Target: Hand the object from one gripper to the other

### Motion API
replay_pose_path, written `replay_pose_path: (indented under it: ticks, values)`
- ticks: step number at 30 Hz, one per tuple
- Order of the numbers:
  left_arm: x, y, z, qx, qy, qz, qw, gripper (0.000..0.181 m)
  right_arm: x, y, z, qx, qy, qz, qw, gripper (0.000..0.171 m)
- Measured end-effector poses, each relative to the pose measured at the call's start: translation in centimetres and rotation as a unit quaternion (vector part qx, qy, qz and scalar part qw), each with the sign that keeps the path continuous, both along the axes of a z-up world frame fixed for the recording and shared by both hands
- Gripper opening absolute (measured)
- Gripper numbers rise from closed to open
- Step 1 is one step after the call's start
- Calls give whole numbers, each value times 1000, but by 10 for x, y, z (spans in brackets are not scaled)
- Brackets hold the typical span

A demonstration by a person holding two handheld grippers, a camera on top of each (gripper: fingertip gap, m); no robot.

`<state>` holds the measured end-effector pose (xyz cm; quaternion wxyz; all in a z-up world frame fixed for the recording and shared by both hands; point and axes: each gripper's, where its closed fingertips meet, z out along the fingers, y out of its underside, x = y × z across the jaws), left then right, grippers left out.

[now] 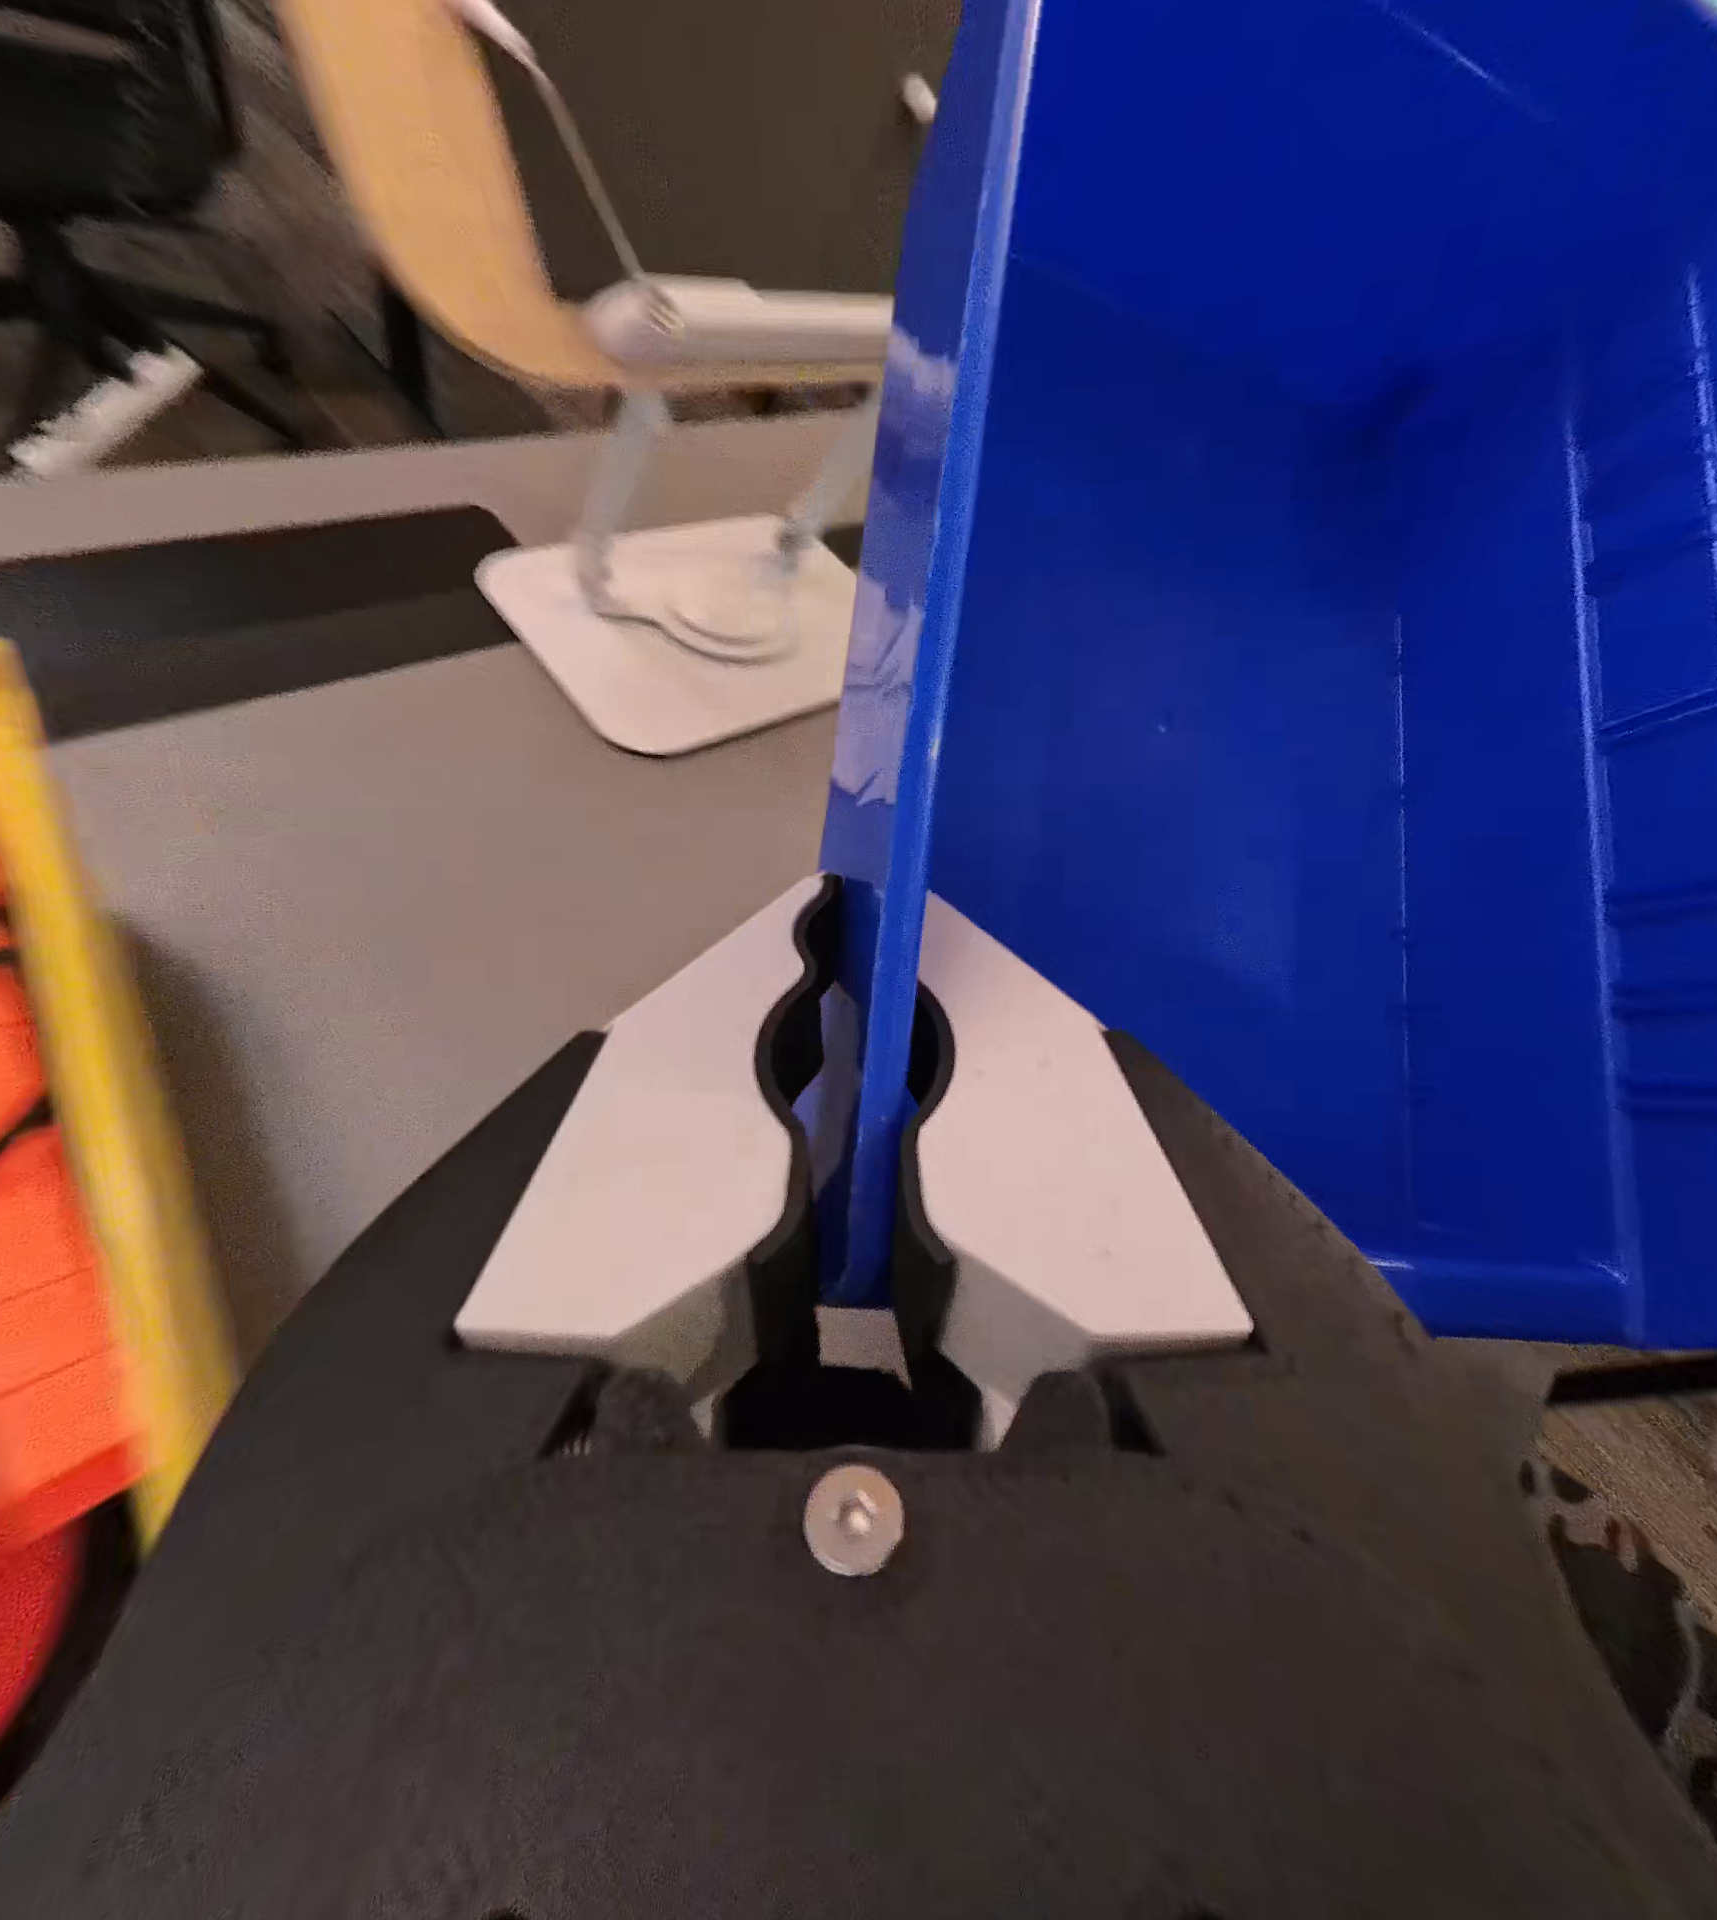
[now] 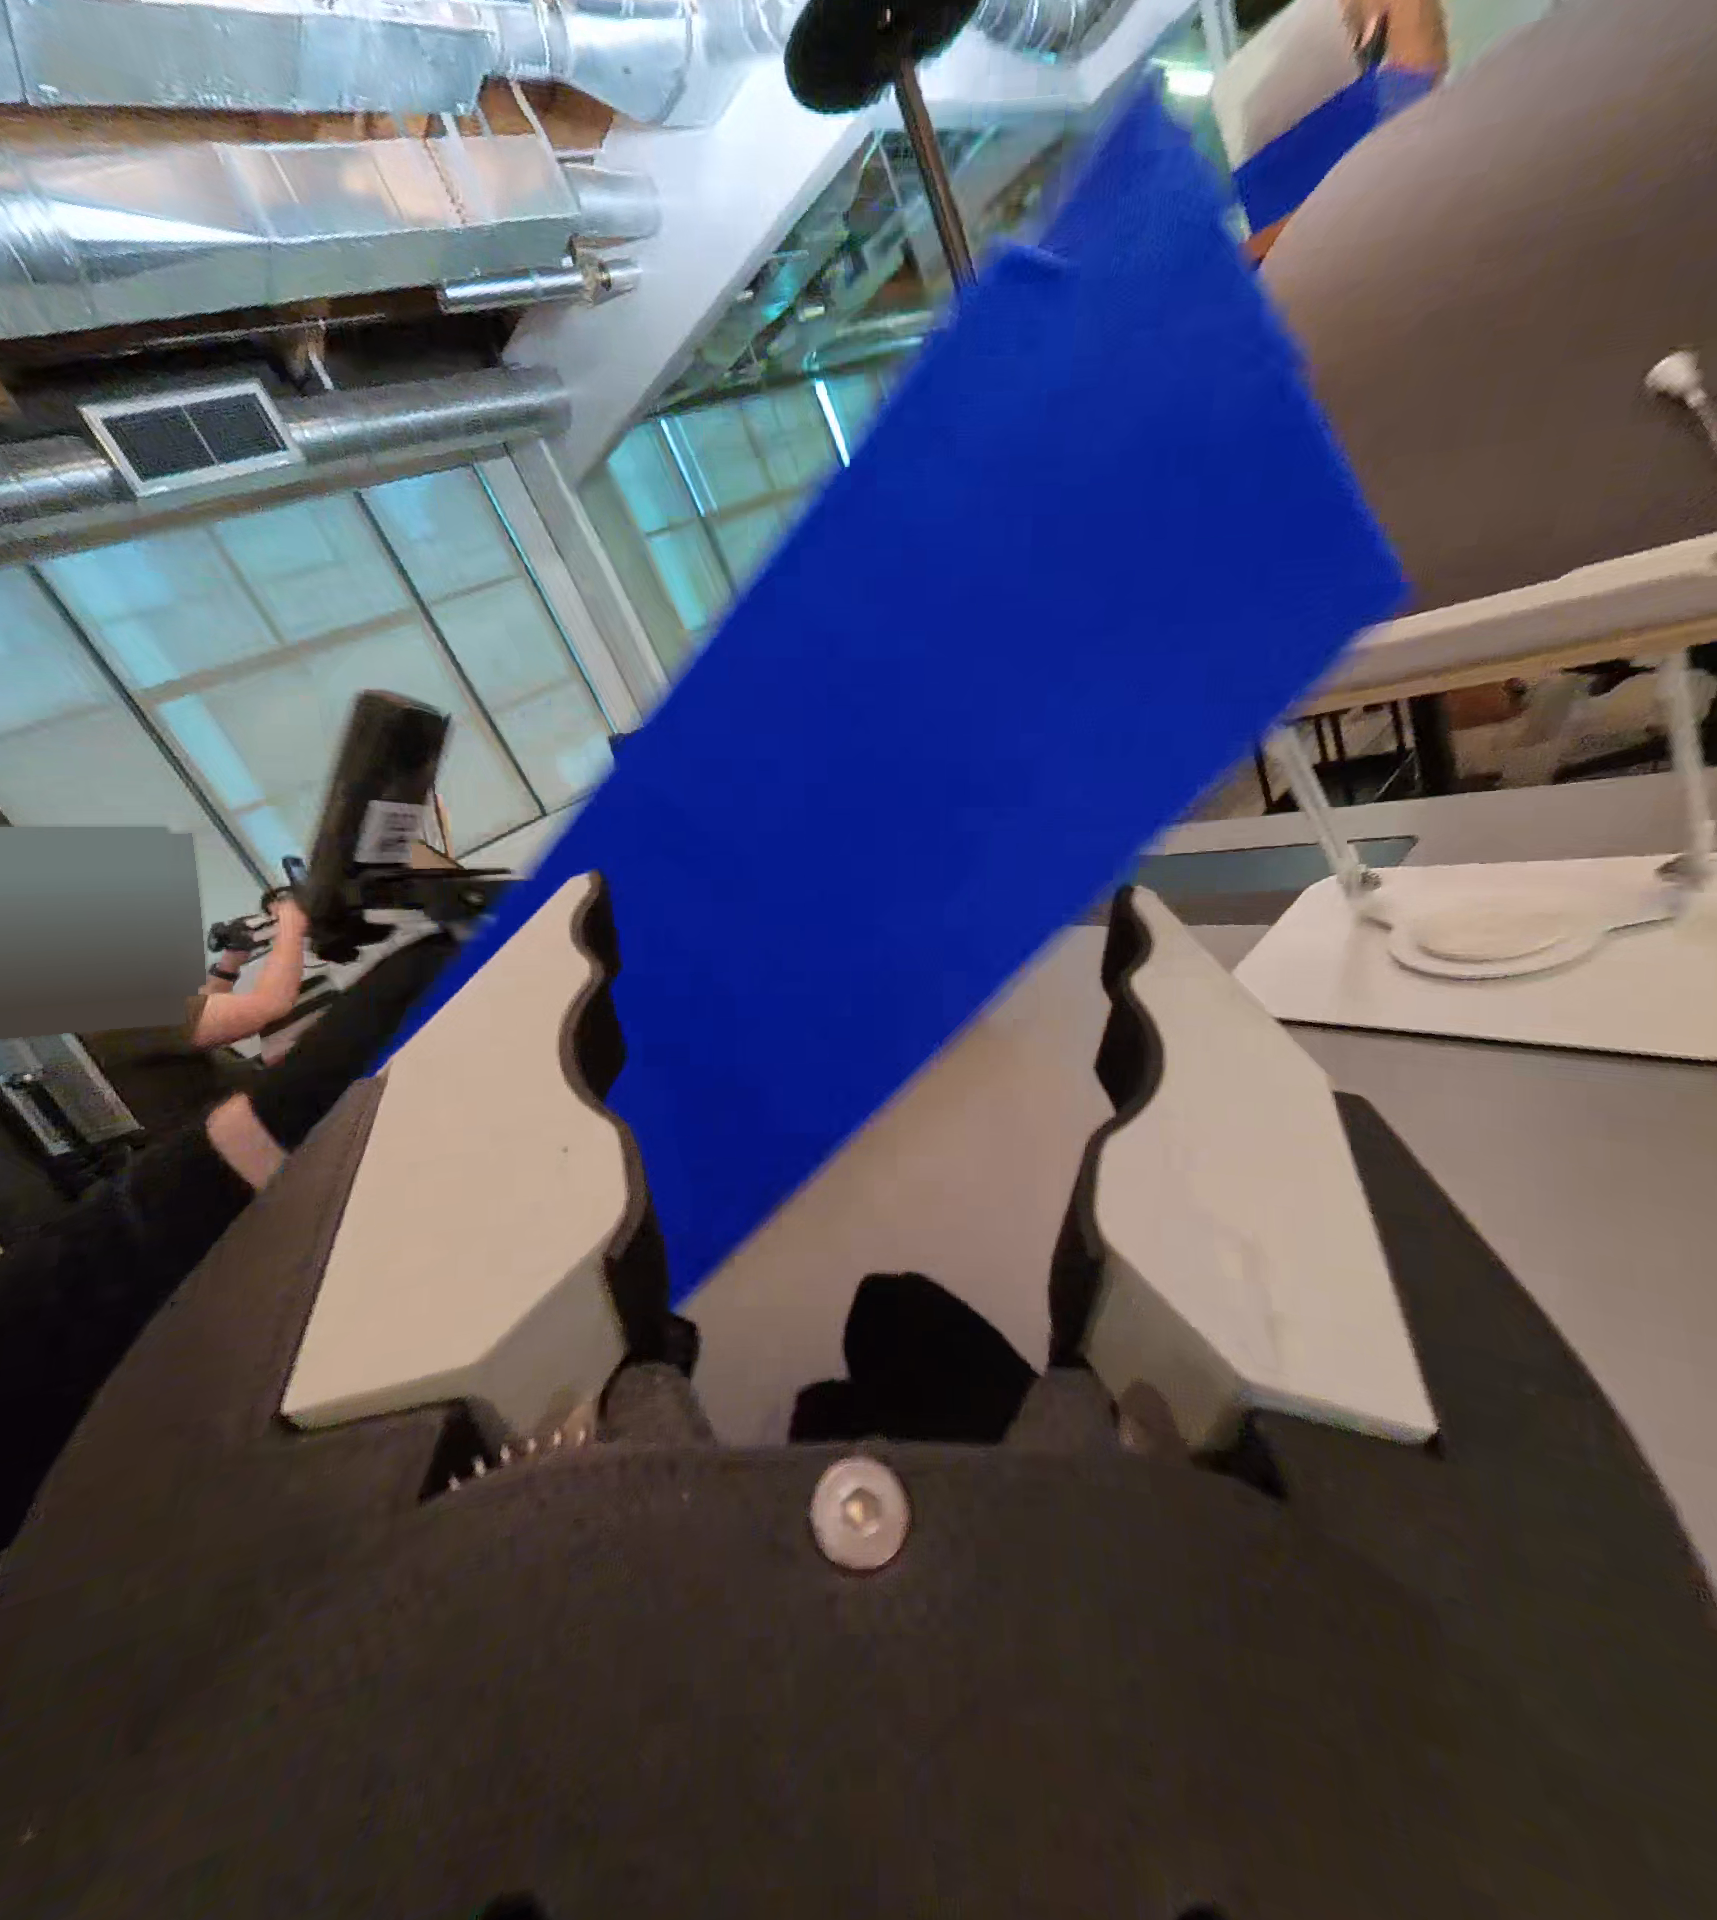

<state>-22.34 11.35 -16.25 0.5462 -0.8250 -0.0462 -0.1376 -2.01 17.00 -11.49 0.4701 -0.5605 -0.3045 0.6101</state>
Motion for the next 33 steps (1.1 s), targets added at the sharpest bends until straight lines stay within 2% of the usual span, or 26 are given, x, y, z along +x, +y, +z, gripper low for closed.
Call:
replay_pose_path:
  ticks: [2,5,8,10,14,15,18,20,25,28,31,33]
  values:
    - [36,28,-22,-25,-12,-32,999,3,18,-3,-2,1,-3,-15,1000,103]
    - [79,63,-52,-51,-39,-56,996,3,39,12,-15,9,-31,-88,996,134]
    - [115,91,-73,-68,-60,-67,994,3,65,39,-25,5,-40,-140,989,142]
    - [131,107,-83,-72,-72,-68,992,4,79,58,-31,-10,-46,-143,989,140]
    - [166,131,-103,-90,-87,-83,989,19,104,100,-53,-64,-63,-129,988,144]
    - [175,136,-107,-95,-91,-88,987,22,111,110,-55,-69,-58,-128,988,141]
    - [206,148,-118,-114,-100,-108,983,41,122,132,-62,-50,-84,-131,987,137]
    - [218,158,-119,-107,-96,-106,984,42,130,149,-67,-39,-105,-140,984,133]
    - [261,176,-119,-104,-133,-126,978,60,151,198,-81,-19,-165,-161,973,126]
    - [294,187,-117,-101,-141,-142,975,79,161,228,-98,-4,-231,-160,960,128]
    - [313,206,-110,-107,-152,-147,972,101,173,260,-115,-11,-266,-165,950,114]
    - [323,220,-103,-111,-184,-145,966,116,179,275,-126,16,-320,-170,932,111]
